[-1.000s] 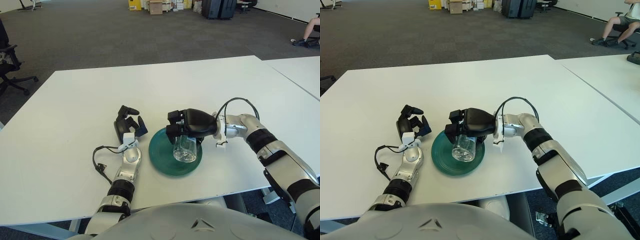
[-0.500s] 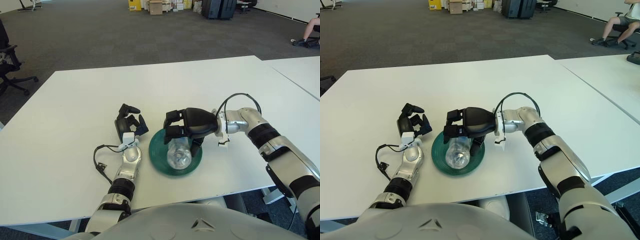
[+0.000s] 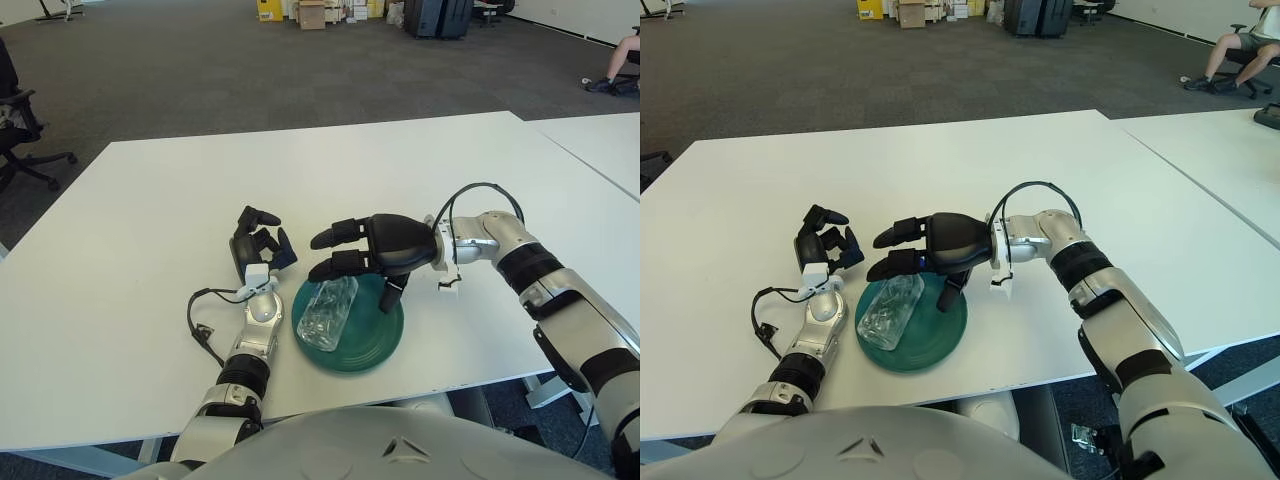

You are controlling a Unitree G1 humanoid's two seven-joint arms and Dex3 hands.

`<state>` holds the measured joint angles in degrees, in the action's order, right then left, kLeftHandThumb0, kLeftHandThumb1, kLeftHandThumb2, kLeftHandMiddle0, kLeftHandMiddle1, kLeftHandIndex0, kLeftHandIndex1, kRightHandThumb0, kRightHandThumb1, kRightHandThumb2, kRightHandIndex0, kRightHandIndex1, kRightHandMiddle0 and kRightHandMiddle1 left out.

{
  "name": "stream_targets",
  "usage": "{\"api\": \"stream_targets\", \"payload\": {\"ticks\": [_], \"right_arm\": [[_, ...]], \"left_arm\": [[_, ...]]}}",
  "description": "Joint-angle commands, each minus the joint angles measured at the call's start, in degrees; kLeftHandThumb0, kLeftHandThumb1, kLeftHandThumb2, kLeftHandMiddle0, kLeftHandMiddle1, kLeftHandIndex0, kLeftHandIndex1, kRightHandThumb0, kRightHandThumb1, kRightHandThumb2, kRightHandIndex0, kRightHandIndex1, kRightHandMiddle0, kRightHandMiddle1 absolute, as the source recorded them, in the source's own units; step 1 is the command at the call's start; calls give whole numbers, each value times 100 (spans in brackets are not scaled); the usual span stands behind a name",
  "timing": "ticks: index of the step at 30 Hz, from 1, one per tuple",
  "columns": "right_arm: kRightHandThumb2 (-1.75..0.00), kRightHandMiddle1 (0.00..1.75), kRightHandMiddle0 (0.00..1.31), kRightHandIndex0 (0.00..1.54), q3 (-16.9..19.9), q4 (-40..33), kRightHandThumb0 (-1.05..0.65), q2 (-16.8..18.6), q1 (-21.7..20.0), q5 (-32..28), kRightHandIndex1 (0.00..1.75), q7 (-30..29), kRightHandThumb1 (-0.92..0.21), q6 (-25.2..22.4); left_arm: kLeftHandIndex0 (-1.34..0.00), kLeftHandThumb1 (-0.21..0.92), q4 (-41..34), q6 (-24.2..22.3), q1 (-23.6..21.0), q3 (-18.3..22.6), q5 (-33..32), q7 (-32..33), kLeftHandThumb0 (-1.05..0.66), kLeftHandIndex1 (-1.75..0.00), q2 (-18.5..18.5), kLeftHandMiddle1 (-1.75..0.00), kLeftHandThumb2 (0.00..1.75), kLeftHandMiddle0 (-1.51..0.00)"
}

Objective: Put the bottle into the plate.

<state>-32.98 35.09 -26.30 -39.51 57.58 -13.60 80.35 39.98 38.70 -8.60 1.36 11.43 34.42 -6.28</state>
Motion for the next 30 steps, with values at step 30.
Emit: {"api": "stream_targets", "payload": {"ticks": [30], "right_arm": [[-81,73,0,36,813,886,-68,333,-669,-2186,9,161,-92,239]], "left_arm": [[-70,20,-42,-130,138,89,-176,-273,-51,-175,-48,-175,145,-125]]}}
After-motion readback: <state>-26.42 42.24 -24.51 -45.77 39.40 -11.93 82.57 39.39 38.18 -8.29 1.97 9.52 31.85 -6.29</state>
